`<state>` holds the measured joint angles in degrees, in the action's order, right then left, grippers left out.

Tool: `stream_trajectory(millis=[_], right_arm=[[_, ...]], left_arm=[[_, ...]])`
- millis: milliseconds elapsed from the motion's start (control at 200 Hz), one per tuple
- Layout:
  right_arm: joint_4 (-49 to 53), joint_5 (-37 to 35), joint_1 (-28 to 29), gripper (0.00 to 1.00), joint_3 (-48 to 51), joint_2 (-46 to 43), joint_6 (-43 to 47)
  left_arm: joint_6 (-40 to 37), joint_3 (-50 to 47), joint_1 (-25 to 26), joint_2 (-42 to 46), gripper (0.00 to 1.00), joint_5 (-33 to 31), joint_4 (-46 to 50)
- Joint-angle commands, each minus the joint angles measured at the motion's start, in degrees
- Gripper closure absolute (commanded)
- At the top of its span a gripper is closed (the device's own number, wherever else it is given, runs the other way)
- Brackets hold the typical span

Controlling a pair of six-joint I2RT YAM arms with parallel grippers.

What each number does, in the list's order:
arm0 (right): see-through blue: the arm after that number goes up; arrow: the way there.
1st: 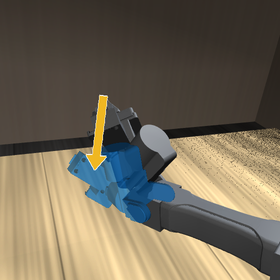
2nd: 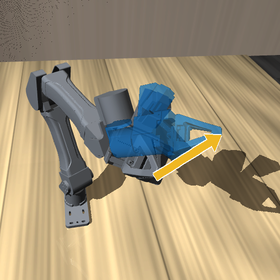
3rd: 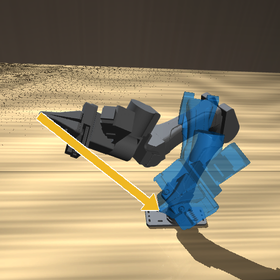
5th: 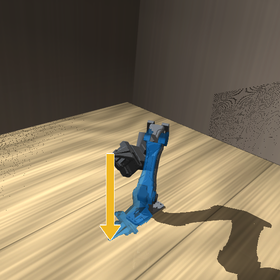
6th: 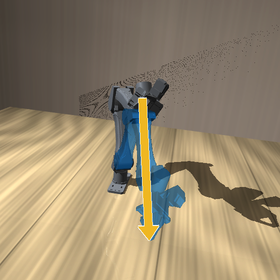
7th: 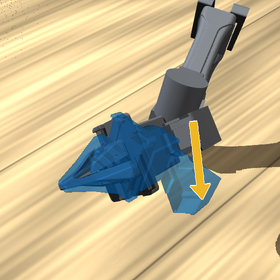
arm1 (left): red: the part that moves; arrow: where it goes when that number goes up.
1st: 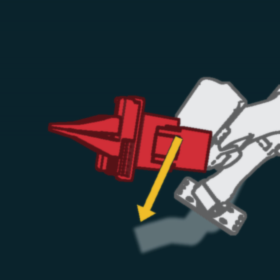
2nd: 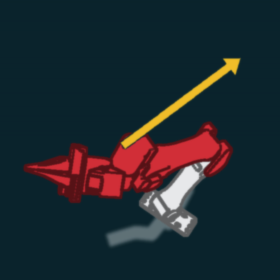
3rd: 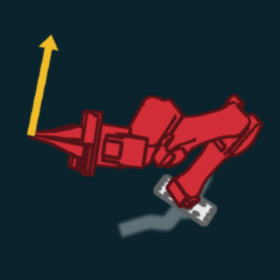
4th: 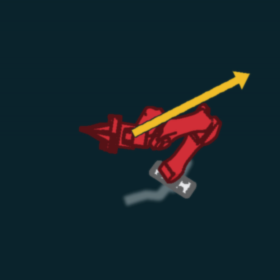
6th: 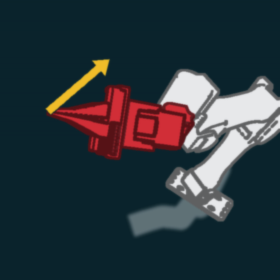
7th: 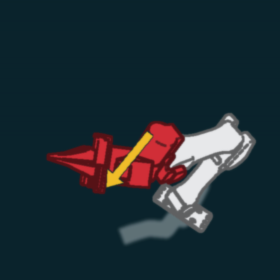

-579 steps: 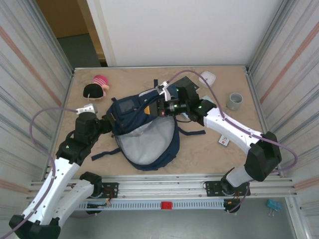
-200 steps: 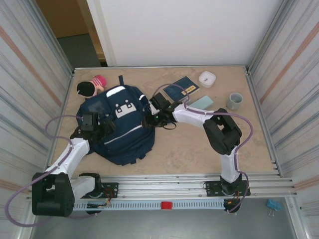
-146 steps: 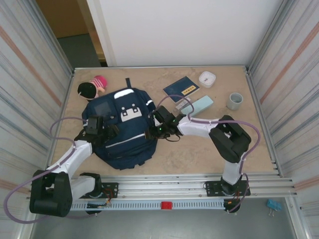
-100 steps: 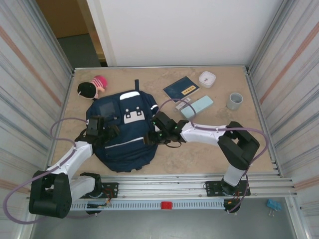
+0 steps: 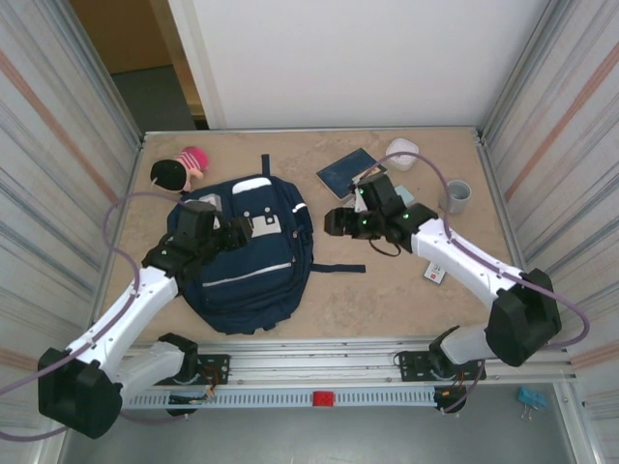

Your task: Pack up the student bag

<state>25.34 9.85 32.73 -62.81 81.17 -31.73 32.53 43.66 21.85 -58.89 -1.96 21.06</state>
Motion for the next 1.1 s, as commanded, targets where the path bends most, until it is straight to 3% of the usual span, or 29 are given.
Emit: stream_trajectory(millis=[0, 416, 742, 1097], right_arm=[[3.71, -0.26, -2.85, 0.31, -5.9, 5.56, 8.57], [-2.67, 0.01, -6.57, 0.31, -24.94, 31.21, 15.13], [-8.89, 2.63, -9.37, 0.31, -33.83, 43.52, 15.38], [-5.13, 5.64, -11.99, 0.33, -47.69, 56.74, 11.37]], left_arm=[[-3.5, 2.27, 0.3, -2.61, 0.27, 0.48, 0.76], [-5.36, -0.32, -0.58, -1.18, 0.28, -0.36, -1.54], [-4.95, -2.16, -2.38, -0.87, 0.28, 1.77, -2.34], [-5.02, -1.09, -3.78, -1.29, 0.28, 1.57, -1.12]])
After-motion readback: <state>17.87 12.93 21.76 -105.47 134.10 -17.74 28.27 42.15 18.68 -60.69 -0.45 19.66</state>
